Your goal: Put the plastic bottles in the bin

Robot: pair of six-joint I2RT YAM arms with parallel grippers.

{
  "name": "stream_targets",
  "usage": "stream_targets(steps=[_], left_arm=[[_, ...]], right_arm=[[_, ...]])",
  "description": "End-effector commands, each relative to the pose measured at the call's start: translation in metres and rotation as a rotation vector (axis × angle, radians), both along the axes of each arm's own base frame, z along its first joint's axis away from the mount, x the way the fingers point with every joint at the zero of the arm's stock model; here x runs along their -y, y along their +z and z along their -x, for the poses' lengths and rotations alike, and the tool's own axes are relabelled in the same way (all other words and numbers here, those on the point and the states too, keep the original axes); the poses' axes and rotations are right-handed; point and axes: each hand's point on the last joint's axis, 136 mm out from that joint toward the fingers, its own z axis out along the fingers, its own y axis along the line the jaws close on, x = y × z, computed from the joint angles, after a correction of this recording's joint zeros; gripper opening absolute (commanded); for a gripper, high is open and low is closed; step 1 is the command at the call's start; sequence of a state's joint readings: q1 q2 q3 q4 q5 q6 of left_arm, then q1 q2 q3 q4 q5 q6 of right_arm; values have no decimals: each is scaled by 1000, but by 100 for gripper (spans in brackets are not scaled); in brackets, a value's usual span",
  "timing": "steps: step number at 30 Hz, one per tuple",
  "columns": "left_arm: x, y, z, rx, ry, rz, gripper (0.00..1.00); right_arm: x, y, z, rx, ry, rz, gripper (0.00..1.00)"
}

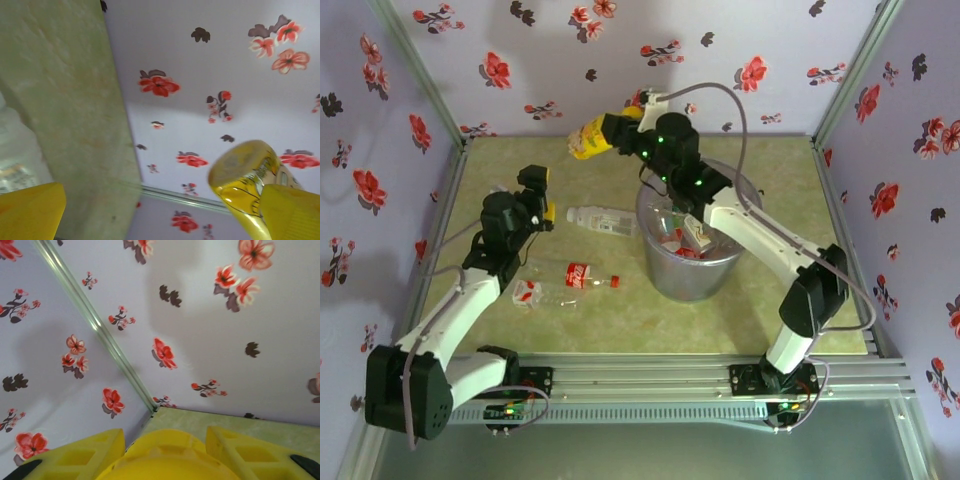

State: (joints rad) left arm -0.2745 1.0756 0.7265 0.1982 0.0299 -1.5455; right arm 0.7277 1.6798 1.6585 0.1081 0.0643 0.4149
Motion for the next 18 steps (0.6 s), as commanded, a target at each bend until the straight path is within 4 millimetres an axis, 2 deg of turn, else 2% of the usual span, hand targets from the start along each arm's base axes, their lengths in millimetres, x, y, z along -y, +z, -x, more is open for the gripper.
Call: stream_targets(steps=[1, 4, 9, 13, 18], left_arm=[[-10, 5, 7, 10, -38, -296, 100], [8, 21, 5, 54, -152, -418, 100], [52, 53, 7, 145, -358, -624, 99], [88, 66, 11, 228, -489, -750, 96], [131, 59, 13, 234, -646, -858, 94]], right_arm=[[42, 55, 23, 49, -53, 5, 18], [71, 72, 36, 48, -75, 36, 18], [127, 96, 65, 67, -154, 129, 18], [172, 94, 85, 31, -240, 288, 18], [210, 77, 108, -44, -302, 441, 17]])
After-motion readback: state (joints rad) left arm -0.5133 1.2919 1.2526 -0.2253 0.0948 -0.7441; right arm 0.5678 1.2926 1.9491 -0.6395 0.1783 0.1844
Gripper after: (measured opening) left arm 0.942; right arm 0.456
